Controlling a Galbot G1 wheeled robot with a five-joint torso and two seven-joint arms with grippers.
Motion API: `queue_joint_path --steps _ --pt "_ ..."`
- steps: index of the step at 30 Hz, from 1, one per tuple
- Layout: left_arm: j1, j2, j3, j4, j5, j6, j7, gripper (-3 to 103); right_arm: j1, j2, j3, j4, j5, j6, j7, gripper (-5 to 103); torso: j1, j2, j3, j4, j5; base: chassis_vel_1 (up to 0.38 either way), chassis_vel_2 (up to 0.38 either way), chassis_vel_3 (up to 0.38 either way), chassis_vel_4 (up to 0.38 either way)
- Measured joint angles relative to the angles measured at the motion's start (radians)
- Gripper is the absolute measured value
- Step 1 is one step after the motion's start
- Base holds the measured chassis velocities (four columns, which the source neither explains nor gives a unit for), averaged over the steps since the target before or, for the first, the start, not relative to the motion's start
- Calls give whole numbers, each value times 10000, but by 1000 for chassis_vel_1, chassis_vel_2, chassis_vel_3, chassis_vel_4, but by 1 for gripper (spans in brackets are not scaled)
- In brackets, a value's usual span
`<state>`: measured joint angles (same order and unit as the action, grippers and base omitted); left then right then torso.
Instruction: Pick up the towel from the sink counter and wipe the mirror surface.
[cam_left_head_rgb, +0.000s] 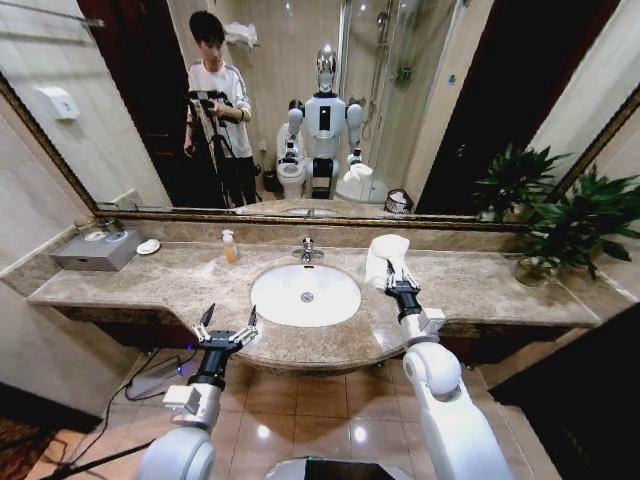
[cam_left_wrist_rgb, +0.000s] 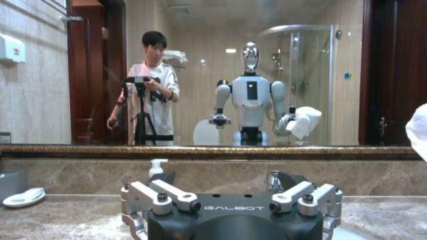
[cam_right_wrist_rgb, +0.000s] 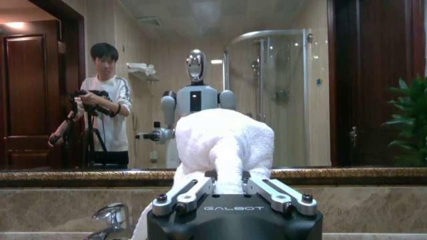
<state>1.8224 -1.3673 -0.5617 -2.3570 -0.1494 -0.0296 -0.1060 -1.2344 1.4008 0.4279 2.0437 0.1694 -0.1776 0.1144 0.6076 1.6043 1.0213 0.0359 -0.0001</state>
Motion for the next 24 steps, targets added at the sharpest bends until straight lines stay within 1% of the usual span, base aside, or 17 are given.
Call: queue_joint_path --steps 6,12,24 --pt "0 0 0 0 0 0 0 100 -18 -10 -44 7 27 17 -58 13 0 0 0 1 1 0 0 0 0" --pt "0 0 0 0 0 -1 0 100 -103 -108 185 -38 172 214 -260 13 0 0 0 1 1 0 0 0 0" --pt "0 0 0 0 0 0 0 100 -12 -217 280 -63 402 217 -431 13 -2 0 0 1 1 0 0 0 0"
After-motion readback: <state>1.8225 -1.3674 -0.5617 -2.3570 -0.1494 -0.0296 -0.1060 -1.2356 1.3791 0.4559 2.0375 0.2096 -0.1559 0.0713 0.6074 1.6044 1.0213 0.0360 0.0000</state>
